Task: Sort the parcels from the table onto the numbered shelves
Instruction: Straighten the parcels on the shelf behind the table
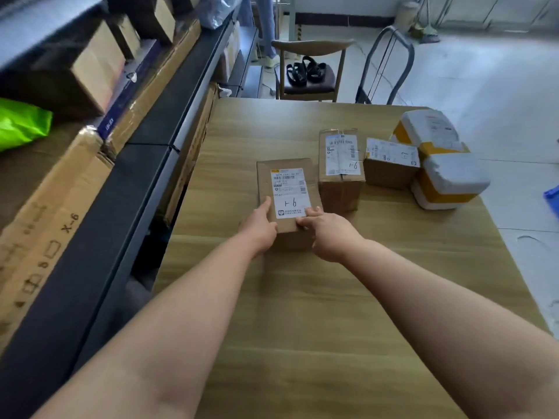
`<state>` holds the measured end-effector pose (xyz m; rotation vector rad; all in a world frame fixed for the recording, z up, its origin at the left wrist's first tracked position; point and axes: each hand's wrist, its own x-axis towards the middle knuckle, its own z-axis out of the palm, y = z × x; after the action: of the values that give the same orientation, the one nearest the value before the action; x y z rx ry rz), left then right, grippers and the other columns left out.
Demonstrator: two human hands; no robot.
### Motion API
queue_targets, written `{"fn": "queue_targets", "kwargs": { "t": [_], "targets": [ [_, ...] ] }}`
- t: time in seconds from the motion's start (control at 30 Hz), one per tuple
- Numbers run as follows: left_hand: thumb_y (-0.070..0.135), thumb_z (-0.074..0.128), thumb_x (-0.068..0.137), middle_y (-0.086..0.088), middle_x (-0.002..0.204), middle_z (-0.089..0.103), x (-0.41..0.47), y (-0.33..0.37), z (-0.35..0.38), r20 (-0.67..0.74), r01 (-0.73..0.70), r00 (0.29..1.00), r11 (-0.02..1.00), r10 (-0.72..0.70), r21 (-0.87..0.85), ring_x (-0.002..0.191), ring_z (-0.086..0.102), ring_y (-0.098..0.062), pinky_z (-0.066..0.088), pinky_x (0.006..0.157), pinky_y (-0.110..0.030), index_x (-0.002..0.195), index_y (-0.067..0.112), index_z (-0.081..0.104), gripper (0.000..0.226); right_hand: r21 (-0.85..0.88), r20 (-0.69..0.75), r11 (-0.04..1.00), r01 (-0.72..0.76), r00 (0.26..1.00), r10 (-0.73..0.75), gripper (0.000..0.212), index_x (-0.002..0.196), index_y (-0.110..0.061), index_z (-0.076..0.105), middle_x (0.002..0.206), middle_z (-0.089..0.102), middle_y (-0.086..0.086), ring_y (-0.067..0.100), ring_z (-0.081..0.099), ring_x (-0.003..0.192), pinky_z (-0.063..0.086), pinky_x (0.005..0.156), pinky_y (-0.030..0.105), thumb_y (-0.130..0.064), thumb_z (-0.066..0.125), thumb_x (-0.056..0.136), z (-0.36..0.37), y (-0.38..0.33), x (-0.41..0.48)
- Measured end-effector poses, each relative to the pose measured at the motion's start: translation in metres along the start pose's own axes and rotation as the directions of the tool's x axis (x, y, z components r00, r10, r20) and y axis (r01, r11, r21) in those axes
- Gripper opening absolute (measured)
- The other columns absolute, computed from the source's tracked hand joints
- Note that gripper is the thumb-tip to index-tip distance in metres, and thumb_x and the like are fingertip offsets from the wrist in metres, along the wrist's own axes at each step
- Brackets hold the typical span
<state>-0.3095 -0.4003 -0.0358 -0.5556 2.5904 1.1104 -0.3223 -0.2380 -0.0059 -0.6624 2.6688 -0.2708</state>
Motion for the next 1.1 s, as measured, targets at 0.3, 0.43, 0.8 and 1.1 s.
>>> {"fn": "queue_targets", "kwargs": {
  "t": [0.3, 0.43, 0.8, 1.1],
  "targets": [
    [0.018, 0.054, 0.096, -0.007, 0.150, 0.042, -0.126, -0.014, 0.055, -0.072, 0.122, 0.989, 0.989, -0.128, -0.085, 0.132, 0.044, -0.028, 0.033, 0.107, -0.029, 0.153, 0.035, 0.020, 0.068, -0.062, 0.070, 0.981, 0.184, 0.981, -0.179, 0.055, 0.138, -0.026, 0.048, 0.155, 0.031, 0.008, 0.023, 0.031, 0.141, 0.033, 0.109, 0.033, -0.010, 0.049, 0.086, 0.026, 0.015, -0.105],
    [0.018, 0.054, 0.096, -0.005, 0.150, 0.042, -0.179, -0.014, 0.087, -0.072, 0.139, 0.987, 0.985, -0.146, -0.098, 0.132, 0.044, -0.029, 0.035, 0.110, -0.034, 0.153, 0.035, 0.020, 0.069, -0.078, 0.084, 0.969, 0.234, 0.970, -0.228, 0.054, 0.139, -0.028, 0.046, 0.156, 0.028, 0.009, 0.020, 0.031, 0.141, 0.033, 0.109, 0.031, -0.010, 0.046, 0.089, 0.039, 0.030, -0.159],
    [0.017, 0.054, 0.097, -0.004, 0.155, 0.035, -0.289, -0.015, 0.141, -0.045, 0.148, 0.987, 0.986, -0.152, -0.081, 0.137, 0.039, -0.026, 0.031, 0.112, -0.030, 0.154, 0.034, 0.016, 0.070, -0.123, 0.050, 0.947, 0.297, 0.955, -0.293, 0.057, 0.142, -0.029, 0.043, 0.156, 0.029, 0.004, 0.021, 0.029, 0.142, 0.039, 0.105, 0.035, -0.009, 0.047, 0.088, 0.079, 0.054, -0.271],
    [0.021, 0.057, 0.095, -0.005, 0.153, 0.038, -0.284, -0.006, 0.124, -0.030, 0.126, 0.992, 0.992, -0.126, 0.005, 0.136, 0.041, -0.025, 0.033, 0.110, -0.030, 0.155, 0.031, 0.012, 0.076, 0.188, -0.024, 0.982, 0.025, 1.000, -0.020, 0.067, 0.152, -0.027, 0.018, 0.161, 0.000, 0.012, 0.026, 0.011, 0.147, 0.022, 0.114, 0.039, -0.026, 0.051, 0.094, 0.079, 0.050, -0.257]
  ]
}}
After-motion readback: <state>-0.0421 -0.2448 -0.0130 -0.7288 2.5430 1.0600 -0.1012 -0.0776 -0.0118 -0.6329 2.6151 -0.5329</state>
